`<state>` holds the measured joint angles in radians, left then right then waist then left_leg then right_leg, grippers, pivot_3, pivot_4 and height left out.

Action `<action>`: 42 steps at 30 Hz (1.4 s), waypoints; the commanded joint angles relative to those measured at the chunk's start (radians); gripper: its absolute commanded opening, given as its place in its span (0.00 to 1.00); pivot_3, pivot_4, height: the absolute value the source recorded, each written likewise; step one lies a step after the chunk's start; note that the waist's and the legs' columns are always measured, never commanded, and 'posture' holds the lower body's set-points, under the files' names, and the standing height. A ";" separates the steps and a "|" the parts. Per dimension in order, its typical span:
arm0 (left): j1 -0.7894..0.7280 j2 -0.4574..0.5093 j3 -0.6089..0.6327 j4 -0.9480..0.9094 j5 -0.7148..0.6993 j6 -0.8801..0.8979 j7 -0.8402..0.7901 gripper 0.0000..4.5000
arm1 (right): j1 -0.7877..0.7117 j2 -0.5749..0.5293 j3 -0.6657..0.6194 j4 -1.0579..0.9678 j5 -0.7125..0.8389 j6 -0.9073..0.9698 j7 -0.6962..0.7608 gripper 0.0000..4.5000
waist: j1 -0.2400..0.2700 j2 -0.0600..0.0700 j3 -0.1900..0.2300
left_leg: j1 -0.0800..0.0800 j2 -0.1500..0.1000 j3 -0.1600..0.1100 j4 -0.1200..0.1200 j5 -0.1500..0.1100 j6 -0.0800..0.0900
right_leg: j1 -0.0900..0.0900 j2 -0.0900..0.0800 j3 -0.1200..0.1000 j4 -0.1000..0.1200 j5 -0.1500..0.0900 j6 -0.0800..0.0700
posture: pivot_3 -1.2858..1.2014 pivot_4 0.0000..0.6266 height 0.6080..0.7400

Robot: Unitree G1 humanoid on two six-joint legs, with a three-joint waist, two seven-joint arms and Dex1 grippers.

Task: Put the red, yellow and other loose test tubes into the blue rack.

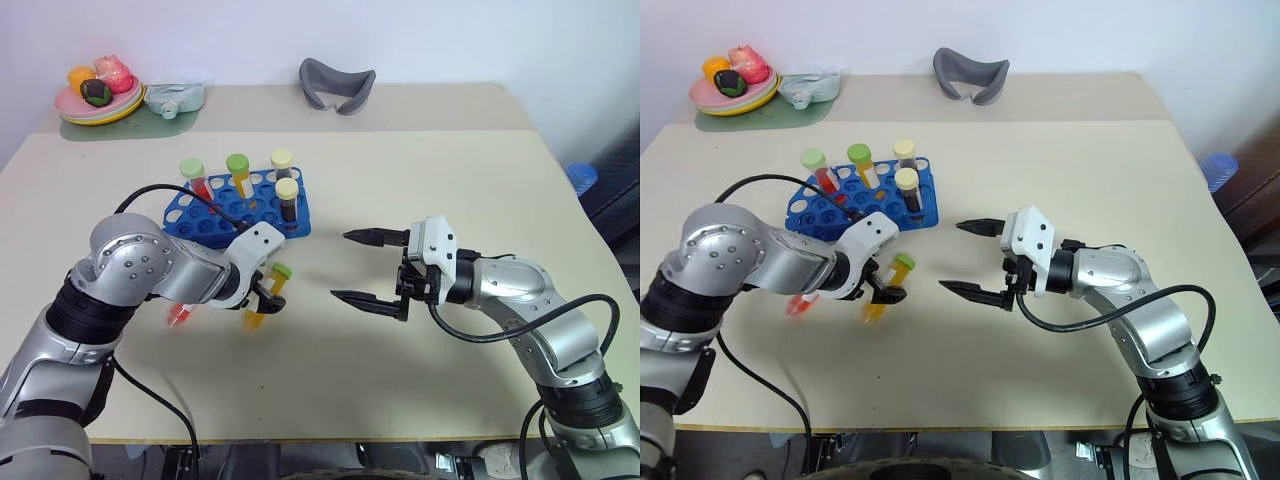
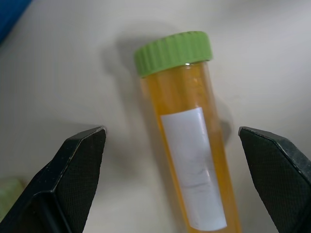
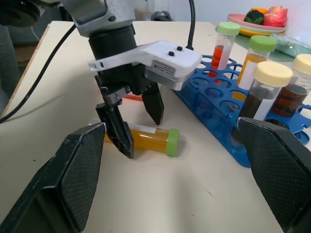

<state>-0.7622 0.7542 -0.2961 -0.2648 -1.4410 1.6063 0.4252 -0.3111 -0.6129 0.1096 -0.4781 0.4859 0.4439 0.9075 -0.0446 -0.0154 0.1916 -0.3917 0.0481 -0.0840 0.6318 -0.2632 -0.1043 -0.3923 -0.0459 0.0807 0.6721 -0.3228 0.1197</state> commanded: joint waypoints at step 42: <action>-0.122 0.201 -0.269 0.067 -0.531 -0.335 0.589 0.17 | -0.027 0.021 0.010 -0.046 0.019 -0.001 -0.017 1.00 | 0.003 0.000 0.000 | 0.000 0.000 0.000 0.000 0.003 -0.006 | 0.001 0.000 0.000 -0.002 0.000 0.000 | 0.52 0.24 1.00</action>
<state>-0.8617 0.9405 -0.5815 -0.1763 -1.9734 1.2782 1.0139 -0.3230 -0.6021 0.1160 -0.4989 0.4935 0.4517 0.8886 -0.0414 -0.0154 0.1912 -0.3918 0.0480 -0.0838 0.6318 -0.2598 -0.1104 -0.3915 -0.0459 0.0805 0.6702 -0.3227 0.1197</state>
